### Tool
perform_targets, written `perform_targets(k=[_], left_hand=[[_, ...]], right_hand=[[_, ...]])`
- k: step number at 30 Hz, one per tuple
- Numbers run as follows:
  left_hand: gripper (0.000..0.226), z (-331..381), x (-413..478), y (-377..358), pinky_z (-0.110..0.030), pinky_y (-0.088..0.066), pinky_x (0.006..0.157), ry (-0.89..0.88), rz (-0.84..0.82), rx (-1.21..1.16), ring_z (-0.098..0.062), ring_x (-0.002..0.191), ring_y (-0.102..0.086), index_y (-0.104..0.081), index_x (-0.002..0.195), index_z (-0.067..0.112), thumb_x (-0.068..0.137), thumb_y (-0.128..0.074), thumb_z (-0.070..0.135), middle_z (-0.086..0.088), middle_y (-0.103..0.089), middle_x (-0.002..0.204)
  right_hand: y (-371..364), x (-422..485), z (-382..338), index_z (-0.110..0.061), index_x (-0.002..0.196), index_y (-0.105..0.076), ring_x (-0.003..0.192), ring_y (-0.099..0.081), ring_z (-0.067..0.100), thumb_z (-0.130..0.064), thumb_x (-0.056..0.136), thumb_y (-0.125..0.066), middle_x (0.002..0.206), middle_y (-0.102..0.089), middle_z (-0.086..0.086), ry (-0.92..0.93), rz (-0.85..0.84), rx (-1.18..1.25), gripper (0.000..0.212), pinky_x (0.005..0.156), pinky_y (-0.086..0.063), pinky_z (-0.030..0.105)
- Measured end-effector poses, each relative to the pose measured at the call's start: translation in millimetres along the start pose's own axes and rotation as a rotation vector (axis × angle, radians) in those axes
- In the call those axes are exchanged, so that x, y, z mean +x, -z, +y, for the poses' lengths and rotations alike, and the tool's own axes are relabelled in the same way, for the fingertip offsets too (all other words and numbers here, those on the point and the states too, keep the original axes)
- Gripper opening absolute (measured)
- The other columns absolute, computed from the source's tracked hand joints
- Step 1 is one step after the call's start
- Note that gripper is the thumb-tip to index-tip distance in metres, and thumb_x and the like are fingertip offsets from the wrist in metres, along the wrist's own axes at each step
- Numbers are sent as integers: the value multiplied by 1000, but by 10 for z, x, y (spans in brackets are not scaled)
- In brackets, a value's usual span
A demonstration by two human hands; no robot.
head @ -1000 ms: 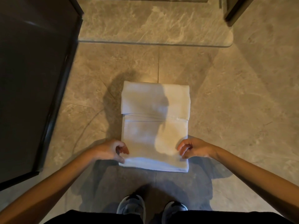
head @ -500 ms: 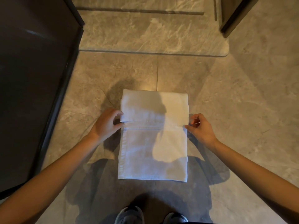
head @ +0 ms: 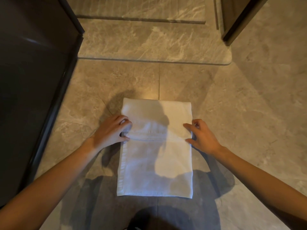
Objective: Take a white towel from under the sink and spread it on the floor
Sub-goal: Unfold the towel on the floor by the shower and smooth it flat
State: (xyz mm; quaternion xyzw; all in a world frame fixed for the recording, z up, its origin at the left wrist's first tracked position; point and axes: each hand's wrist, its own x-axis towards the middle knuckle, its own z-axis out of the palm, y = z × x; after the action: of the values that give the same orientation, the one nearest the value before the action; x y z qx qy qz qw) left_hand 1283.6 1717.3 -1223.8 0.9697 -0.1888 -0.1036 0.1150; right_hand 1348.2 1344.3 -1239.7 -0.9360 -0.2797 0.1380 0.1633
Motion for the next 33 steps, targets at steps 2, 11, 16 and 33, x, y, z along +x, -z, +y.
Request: perform_targets(k=[2, 11, 16, 33], left_hand=[[41, -14, 24, 11, -27, -45, 73, -35, 47, 32, -20, 93, -58, -64, 99, 12, 67, -81, 32, -4, -61, 105], [20, -94, 262, 386, -27, -45, 64, 218, 251, -276, -20, 78, -61, -69, 91, 12, 72, -76, 12, -3, -67, 86], [12, -191, 629, 802, -15, -38, 58, 355, 296, -521, -9, 68, -57, -68, 93, 16, 81, -68, 14, 6, -64, 79], [41, -617, 1533, 649, -21, -47, 71, 743, 486, -884, -9, 80, -60, -58, 113, 4, 76, -74, 11, -4, -62, 95]], right_hand=[[-18, 5, 46, -7, 108, -67, 92, -59, 40, -12, 58, -87, 110, -57, 27, 73, 83, -37, 54, 63, -55, 38], [505, 399, -15, -10, 99, -72, 95, -60, 23, 1, 79, -68, 105, -62, 11, -145, 262, 464, 22, 78, -49, 28], [806, 814, -54, -6, 99, -71, 81, -59, 15, -4, 84, -64, 92, -67, 7, -272, 367, 605, 16, 65, -42, 7], [649, 1769, 100, -12, 85, -65, 70, -66, 28, -24, 86, -64, 75, -68, 12, -587, 460, 666, 11, 76, -55, 49]])
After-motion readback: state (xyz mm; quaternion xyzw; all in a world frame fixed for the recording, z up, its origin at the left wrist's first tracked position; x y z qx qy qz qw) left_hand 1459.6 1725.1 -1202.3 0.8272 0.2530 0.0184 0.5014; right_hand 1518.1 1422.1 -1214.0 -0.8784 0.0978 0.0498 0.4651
